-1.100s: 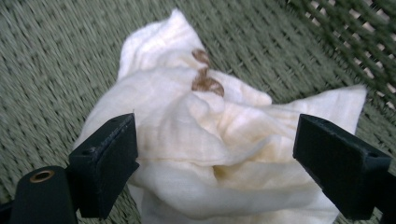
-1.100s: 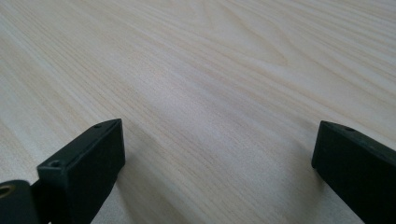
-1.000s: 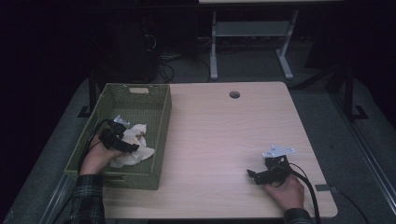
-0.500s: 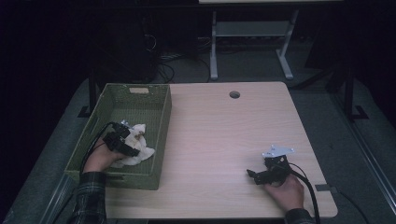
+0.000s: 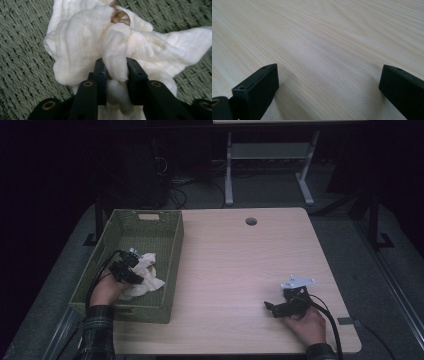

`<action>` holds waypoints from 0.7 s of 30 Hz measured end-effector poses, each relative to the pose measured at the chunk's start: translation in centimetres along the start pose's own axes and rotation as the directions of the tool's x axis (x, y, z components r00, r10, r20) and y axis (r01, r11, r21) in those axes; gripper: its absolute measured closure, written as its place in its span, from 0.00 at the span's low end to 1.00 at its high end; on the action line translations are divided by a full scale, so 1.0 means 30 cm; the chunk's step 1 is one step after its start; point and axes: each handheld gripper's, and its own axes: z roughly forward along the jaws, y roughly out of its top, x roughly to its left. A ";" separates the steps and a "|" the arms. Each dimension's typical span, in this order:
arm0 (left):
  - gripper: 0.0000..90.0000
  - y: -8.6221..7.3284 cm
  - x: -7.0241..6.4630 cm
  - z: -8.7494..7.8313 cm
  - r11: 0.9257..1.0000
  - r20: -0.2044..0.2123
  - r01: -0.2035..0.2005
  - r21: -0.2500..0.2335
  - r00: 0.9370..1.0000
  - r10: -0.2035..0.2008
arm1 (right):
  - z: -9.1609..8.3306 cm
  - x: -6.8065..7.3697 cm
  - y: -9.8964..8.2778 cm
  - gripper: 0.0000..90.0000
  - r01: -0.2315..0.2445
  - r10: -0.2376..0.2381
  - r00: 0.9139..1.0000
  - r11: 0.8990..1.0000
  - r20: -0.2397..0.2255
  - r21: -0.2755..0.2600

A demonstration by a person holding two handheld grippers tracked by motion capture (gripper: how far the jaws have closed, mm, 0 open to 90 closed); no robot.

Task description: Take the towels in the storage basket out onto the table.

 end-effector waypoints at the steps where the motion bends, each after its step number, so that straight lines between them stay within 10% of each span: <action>1: 0.82 -0.001 0.002 -0.006 1.000 0.004 -0.001 -0.007 1.000 0.001 | 0.000 0.000 0.000 0.02 0.000 0.000 1.000 1.000 0.000 0.000; 13: 0.82 -0.012 0.027 -0.071 0.980 0.082 0.050 -0.192 0.996 -0.034 | 0.001 0.000 0.001 0.02 0.003 -0.003 1.000 1.000 0.000 -0.002; 21: 0.82 -0.020 0.045 -0.116 0.942 0.140 0.101 -0.319 0.988 -0.058 | 0.001 -0.001 0.001 0.02 0.005 -0.005 1.000 1.000 0.000 -0.001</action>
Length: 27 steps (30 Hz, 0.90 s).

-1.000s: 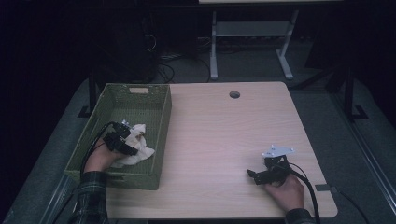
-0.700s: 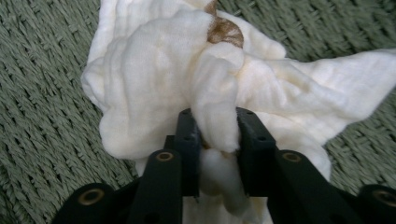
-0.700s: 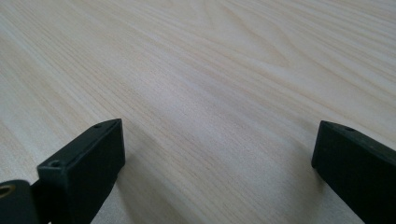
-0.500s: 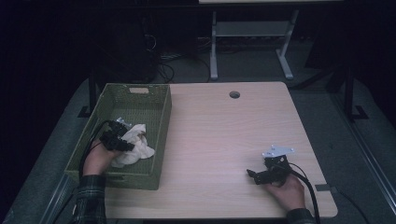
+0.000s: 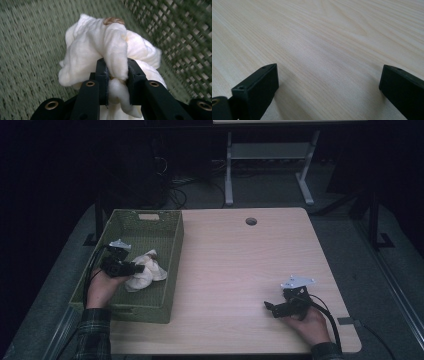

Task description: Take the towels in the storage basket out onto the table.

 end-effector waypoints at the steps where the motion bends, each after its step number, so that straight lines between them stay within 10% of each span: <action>1: 0.82 0.001 0.000 -0.004 1.000 0.009 0.009 -0.022 1.000 -0.009 | 0.000 0.000 0.000 0.02 0.000 0.000 1.000 1.000 0.000 -0.001; 17: 0.82 0.068 -0.043 -0.134 0.956 0.112 -0.005 -0.292 0.993 0.040 | 0.002 0.001 0.003 0.02 -0.002 0.002 1.000 1.000 -0.006 0.007; 27: 0.82 0.138 -0.109 -0.212 0.935 0.135 -0.019 -0.355 0.988 0.072 | 0.002 0.001 0.003 0.02 -0.002 0.002 1.000 1.000 -0.006 0.007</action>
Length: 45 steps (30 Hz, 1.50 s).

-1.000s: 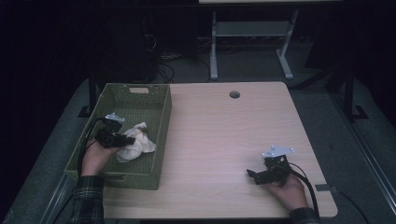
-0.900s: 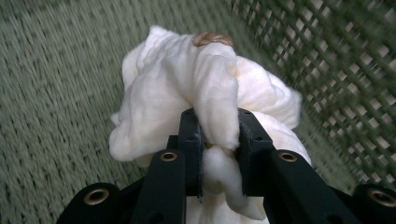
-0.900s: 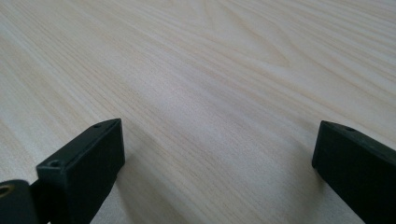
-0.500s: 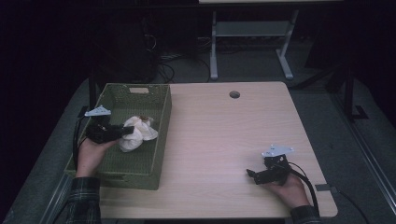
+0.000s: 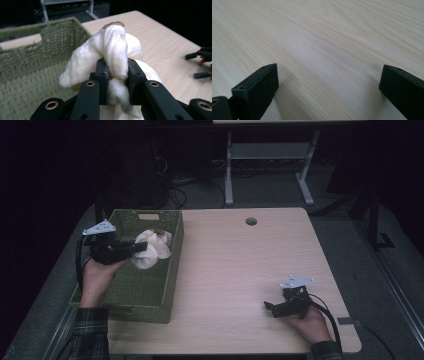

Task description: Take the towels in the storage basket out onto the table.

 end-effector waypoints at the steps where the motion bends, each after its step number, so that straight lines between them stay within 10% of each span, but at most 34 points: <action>1: 0.82 0.009 -0.008 -0.004 1.000 -0.001 -0.007 -0.006 1.000 0.007 | 0.000 0.000 0.000 0.02 -0.001 0.001 1.000 1.000 0.000 0.000; 23: 0.82 0.113 -0.204 0.107 0.996 0.120 -0.069 -0.050 0.990 0.075 | 0.000 0.000 0.000 0.02 -0.001 0.001 1.000 1.000 0.001 0.000; 45: 0.82 0.129 -0.470 0.351 0.992 0.212 -0.124 -0.017 0.969 0.124 | 0.000 0.001 0.000 0.02 0.001 -0.001 1.000 1.000 -0.002 0.000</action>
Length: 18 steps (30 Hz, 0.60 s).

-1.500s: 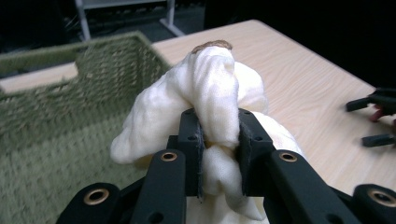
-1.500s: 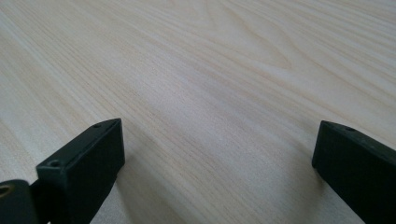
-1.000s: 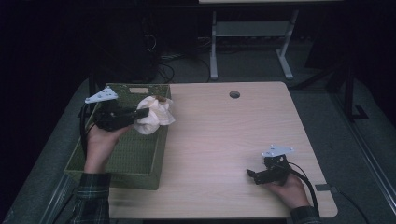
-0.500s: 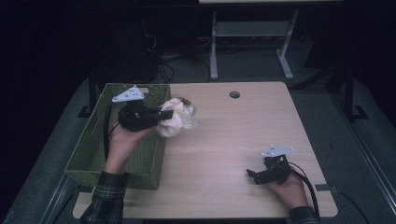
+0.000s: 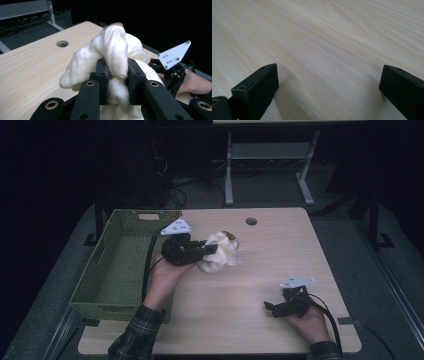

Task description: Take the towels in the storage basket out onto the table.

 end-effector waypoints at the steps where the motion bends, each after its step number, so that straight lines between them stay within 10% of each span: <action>1: 0.82 -0.004 -0.006 0.013 1.000 0.003 0.000 0.004 1.000 0.000 | 0.000 0.000 0.000 0.02 0.000 0.000 1.000 1.000 0.000 0.000; 18: 0.82 -0.113 -0.072 0.217 0.997 0.036 -0.041 0.066 0.999 0.038 | 0.000 0.000 0.000 0.02 0.001 -0.001 1.000 1.000 0.000 -0.001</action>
